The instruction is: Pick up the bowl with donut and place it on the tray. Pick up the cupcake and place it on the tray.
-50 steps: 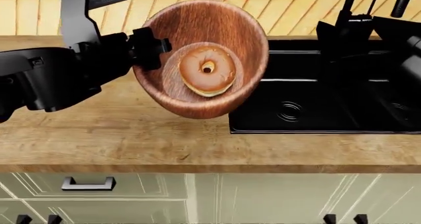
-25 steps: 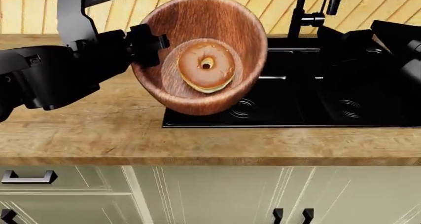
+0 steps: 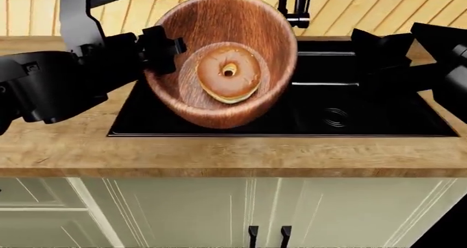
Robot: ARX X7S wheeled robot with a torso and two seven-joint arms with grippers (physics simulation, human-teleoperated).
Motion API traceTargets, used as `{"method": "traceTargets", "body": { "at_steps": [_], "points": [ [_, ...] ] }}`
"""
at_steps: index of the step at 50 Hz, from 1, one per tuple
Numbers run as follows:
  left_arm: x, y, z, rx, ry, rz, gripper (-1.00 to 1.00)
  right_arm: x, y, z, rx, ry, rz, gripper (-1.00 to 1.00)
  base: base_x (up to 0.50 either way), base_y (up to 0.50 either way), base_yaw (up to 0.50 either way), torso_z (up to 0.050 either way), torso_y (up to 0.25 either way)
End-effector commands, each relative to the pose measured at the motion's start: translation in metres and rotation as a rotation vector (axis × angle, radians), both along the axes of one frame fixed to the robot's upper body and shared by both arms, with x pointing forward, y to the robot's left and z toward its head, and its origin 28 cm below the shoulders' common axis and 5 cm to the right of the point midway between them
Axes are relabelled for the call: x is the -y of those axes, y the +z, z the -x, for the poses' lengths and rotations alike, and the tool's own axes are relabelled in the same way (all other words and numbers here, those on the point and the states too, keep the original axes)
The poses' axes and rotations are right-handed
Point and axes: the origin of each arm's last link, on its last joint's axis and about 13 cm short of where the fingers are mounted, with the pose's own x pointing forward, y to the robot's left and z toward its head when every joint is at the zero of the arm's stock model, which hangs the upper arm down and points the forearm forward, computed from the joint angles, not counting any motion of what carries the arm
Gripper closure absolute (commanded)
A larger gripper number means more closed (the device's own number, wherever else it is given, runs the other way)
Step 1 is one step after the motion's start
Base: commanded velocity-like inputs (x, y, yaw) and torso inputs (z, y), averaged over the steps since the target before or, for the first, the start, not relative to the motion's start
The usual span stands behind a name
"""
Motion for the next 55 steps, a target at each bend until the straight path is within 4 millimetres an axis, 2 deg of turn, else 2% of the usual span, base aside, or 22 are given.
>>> {"method": "traceTargets", "body": {
  "at_steps": [1, 30, 55],
  "points": [
    [-0.0019, 0.0059, 0.0021, 0.012, 0.055, 0.009, 1.00, -0.0001, 0.0000, -0.0005, -0.002, 0.000, 0.000, -1.00, -0.04, -0.50, 0.00, 0.000, 0.000],
    [-0.0008, 0.0063, -0.0033, 0.032, 0.061, 0.015, 1.00, 0.0010, -0.0052, -0.0027, -0.012, 0.003, -0.009, -1.00, -0.03, -0.50, 0.00, 0.000, 0.001],
    [-0.0002, 0.0060, -0.0037, 0.022, 0.052, 0.010, 1.00, 0.0043, 0.0002, 0.0005, 0.004, -0.004, -0.023, -1.00, -0.02, -0.50, 0.00, 0.000, 0.000]
  ]
}}
